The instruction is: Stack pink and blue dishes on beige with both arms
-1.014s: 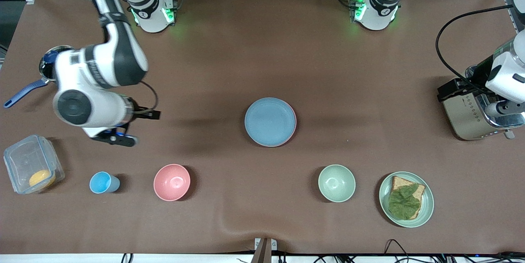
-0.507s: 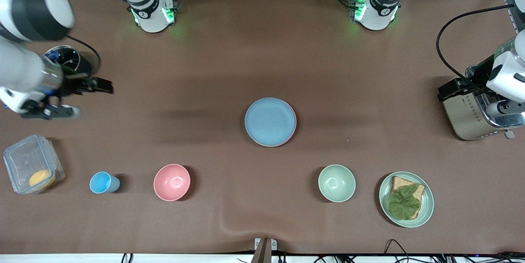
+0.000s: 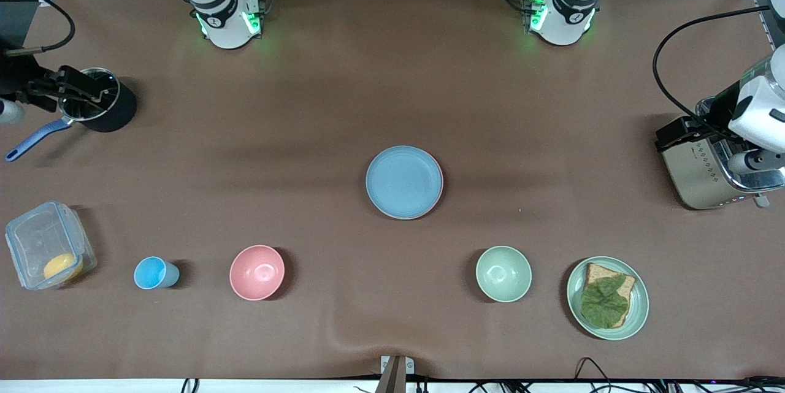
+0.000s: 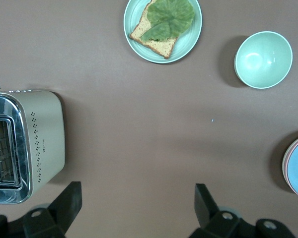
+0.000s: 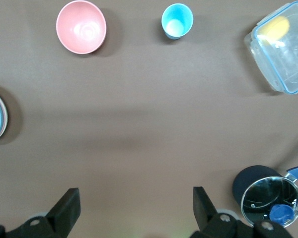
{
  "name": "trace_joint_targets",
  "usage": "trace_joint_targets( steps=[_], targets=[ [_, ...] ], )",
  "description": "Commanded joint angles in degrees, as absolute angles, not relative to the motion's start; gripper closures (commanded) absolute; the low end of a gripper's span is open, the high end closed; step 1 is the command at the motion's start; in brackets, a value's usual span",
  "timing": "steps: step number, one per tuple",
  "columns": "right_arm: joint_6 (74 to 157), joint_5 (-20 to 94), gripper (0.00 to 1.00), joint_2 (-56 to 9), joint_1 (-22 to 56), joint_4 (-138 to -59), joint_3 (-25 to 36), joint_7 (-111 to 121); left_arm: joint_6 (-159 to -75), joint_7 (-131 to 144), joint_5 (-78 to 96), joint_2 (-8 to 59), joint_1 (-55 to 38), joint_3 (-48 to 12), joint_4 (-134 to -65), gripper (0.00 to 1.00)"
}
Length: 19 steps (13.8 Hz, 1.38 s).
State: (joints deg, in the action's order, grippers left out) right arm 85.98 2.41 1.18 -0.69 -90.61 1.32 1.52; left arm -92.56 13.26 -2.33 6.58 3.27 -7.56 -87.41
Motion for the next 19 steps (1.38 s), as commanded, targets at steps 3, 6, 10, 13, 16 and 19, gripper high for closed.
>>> trace_joint_targets(
  steps=[3, 6, 10, 13, 16, 19],
  targets=[
    [88.0, -0.9, 0.00, 1.4, -2.1, -90.3, -0.5, 0.7, -91.3, 12.6, -1.1, 6.7, 3.5, -7.5, -86.2, 0.00],
    [87.5, -0.9, 0.00, 2.7, -2.1, -90.6, -0.5, 0.6, -91.3, 12.6, -1.3, 6.7, 3.5, -7.5, -86.2, 0.00],
    [87.6, -0.9, 0.00, 3.0, -2.1, -90.7, -0.4, 0.6, -90.8, 12.5, -1.4, 6.7, 3.6, -7.5, -86.2, 0.00],
    [87.5, -0.9, 0.00, 3.1, -2.0, -90.8, -0.5, 0.6, -90.6, 12.5, -1.3, 6.7, 3.5, -7.5, -86.2, 0.00],
    [87.6, -0.9, 0.00, 3.1, -1.9, -90.8, -0.6, 0.6, -90.6, 12.4, -1.1, 6.8, 3.6, -7.5, -86.2, 0.00],
    [87.5, -0.9, 0.00, 3.1, -1.9, -90.8, -0.6, 0.6, -90.6, 12.4, -1.1, 6.8, 3.6, -7.5, -86.2, 0.00]
  ],
)
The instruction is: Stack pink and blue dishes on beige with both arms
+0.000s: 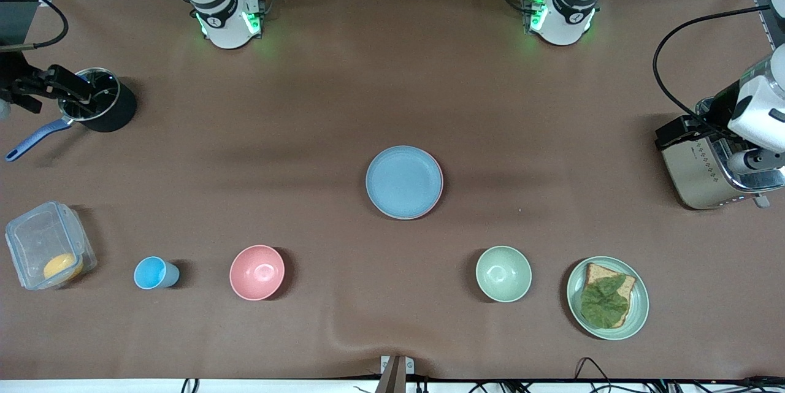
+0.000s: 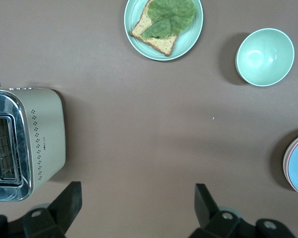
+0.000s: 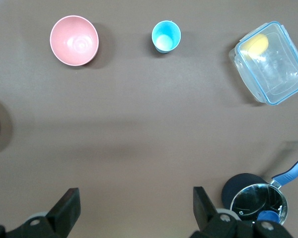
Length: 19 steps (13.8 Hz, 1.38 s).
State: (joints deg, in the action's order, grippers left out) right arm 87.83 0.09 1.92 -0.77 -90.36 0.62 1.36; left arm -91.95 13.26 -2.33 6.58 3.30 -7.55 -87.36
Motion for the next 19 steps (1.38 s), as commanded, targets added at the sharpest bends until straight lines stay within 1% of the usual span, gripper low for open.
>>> trace_joint_targets(
  steps=[1, 19],
  targets=[
    [87.5, -0.9, 0.00, 3.1, -1.9, -90.8, -0.6, 0.6, -90.6, 12.4, -1.1, 6.9, 3.6, -7.5, -86.2, 0.00],
    [87.0, -0.7, 0.00, 3.2, -1.9, -91.0, -0.7, 0.6, -90.6, 12.4, -0.8, 7.0, 4.5, -7.4, -86.2, 0.00]
  ],
)
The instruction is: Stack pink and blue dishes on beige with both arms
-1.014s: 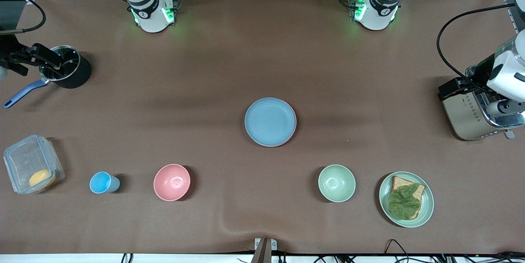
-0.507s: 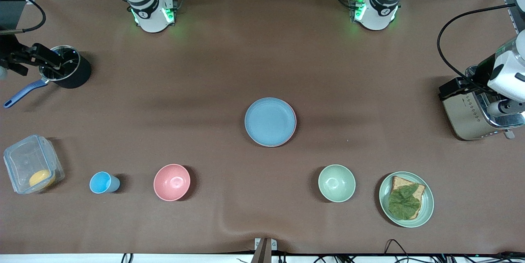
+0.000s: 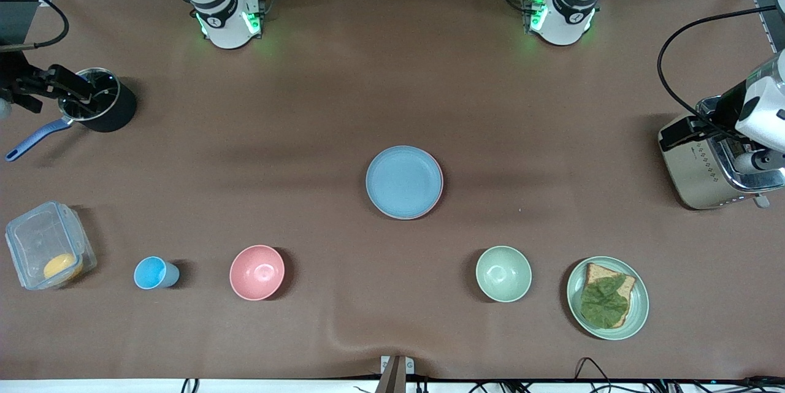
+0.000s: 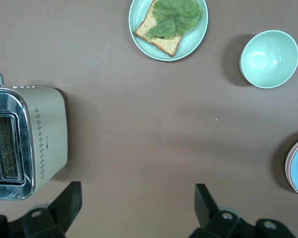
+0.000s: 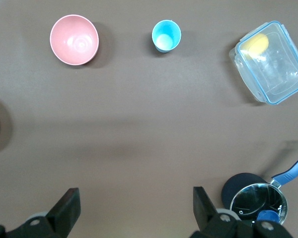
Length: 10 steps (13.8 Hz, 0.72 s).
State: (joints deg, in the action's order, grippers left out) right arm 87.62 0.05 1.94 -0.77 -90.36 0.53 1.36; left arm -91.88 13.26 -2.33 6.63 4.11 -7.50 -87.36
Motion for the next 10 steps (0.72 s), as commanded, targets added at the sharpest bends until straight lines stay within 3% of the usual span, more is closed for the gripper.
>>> trace_joint_targets(
  steps=[1, 10],
  targets=[
    [87.0, -0.7, 0.00, 3.2, -2.0, -91.0, -0.6, 0.6, -90.6, 12.4, -0.8, 7.0, 4.5, -7.4, -86.2, 0.00],
    [86.7, -0.3, 0.00, 3.2, -2.0, -91.2, -0.6, 0.6, -90.6, 12.5, -0.7, 7.0, 4.9, -7.5, -86.2, 0.00]
  ],
)
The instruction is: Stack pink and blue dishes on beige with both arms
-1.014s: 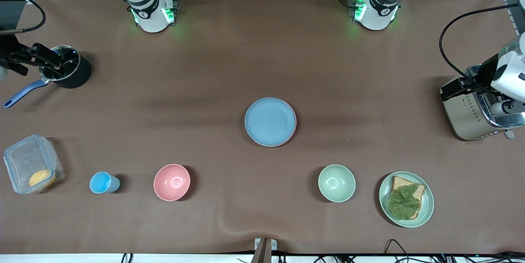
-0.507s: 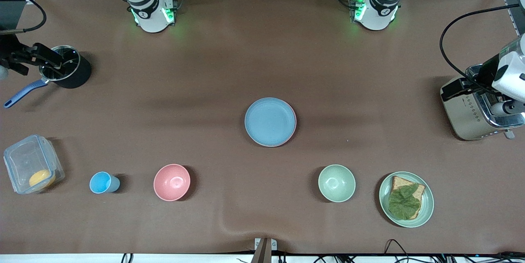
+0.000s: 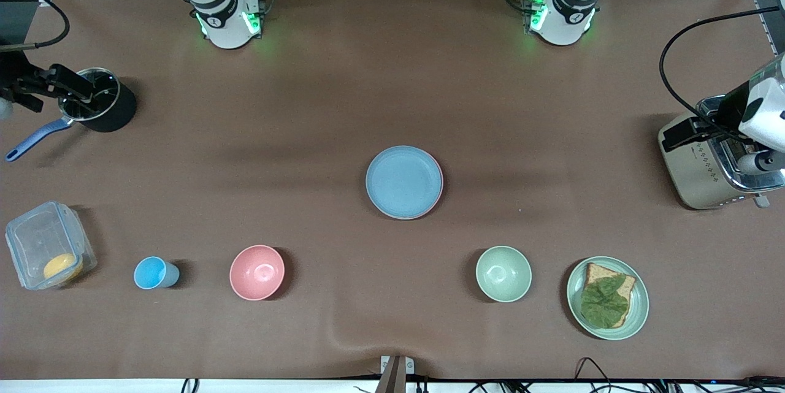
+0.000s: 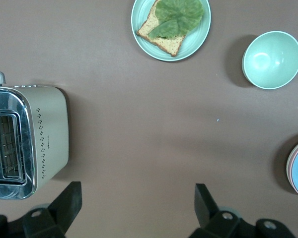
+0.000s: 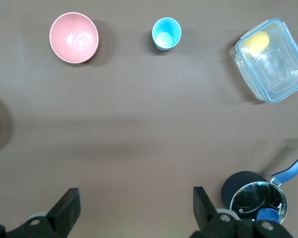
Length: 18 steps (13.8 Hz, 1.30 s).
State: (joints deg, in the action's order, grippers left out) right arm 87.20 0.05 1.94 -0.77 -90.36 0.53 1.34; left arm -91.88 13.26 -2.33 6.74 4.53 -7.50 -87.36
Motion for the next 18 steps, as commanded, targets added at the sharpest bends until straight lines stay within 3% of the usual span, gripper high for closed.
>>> trace_joint_targets(
  steps=[1, 18],
  targets=[
    [86.6, -0.3, 0.00, 3.3, -2.1, -91.2, -0.6, 0.6, -90.6, 12.6, -0.8, 7.0, 4.9, -7.5, -86.2, 0.00],
    [87.2, -0.1, 0.00, 3.4, -2.4, -92.0, -0.3, 0.5, -90.5, 12.7, 0.7, 3.3, 6.1, -8.7, -86.5, 0.00]
  ],
)
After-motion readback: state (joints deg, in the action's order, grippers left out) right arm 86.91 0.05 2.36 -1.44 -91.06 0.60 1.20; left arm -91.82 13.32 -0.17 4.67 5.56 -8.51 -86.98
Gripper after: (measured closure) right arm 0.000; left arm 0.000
